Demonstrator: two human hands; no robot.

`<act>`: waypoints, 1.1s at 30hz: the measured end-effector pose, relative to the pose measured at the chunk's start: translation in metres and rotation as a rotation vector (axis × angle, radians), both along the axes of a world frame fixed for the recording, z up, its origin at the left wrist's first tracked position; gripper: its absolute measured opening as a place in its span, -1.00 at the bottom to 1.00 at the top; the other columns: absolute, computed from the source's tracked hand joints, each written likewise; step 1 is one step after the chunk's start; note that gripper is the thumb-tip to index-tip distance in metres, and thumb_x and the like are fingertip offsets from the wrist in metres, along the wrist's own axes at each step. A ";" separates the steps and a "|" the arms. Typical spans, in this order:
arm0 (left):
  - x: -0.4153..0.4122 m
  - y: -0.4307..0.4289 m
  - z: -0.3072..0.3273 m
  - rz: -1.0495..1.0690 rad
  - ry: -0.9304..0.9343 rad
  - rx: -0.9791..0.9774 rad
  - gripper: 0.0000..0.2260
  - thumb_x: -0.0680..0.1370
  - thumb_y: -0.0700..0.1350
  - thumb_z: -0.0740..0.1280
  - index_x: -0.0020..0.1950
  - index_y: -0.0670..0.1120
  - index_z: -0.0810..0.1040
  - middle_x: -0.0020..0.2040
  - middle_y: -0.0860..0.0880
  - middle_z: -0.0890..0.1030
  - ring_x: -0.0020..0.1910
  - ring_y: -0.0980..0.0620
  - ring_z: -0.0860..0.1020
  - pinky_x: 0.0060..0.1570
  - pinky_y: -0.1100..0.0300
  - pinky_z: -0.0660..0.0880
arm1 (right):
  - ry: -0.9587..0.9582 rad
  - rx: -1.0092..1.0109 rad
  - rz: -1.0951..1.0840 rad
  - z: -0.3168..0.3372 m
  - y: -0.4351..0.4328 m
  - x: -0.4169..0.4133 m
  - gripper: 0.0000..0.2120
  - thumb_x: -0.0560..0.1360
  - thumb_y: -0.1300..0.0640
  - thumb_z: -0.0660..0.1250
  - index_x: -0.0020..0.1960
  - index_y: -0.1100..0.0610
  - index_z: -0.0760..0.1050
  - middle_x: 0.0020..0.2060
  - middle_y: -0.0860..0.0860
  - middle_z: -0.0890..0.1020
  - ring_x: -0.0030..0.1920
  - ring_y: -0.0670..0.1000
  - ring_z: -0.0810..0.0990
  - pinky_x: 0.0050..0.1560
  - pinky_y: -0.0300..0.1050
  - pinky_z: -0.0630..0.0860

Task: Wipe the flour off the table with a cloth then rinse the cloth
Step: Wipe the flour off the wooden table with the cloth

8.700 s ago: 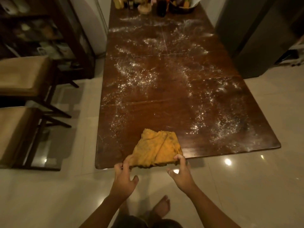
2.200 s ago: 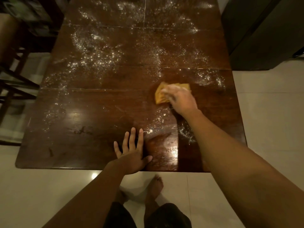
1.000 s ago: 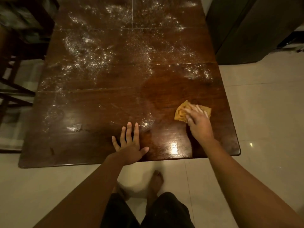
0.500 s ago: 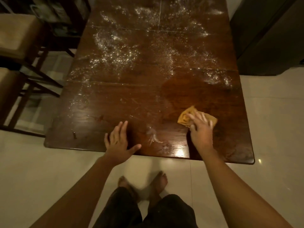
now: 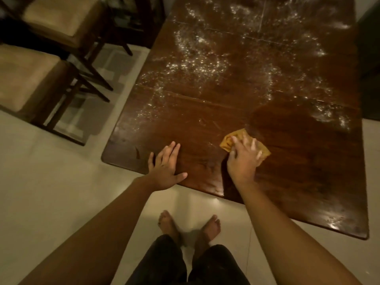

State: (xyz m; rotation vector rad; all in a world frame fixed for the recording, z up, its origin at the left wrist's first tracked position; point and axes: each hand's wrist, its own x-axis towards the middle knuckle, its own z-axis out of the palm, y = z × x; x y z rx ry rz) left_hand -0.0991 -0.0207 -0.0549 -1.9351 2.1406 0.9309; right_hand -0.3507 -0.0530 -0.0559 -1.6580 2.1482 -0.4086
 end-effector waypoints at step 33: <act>0.139 -0.033 0.003 0.365 0.039 0.088 -0.20 0.58 0.24 0.10 0.49 0.03 -0.45 0.51 0.08 -0.39 0.51 -0.02 -0.33 0.41 -0.24 -0.04 | -0.074 -0.059 0.222 -0.004 -0.160 0.241 -0.64 0.64 0.16 0.21 0.40 -0.07 0.48 0.53 0.01 0.33 0.58 0.15 0.16 0.56 0.28 -0.02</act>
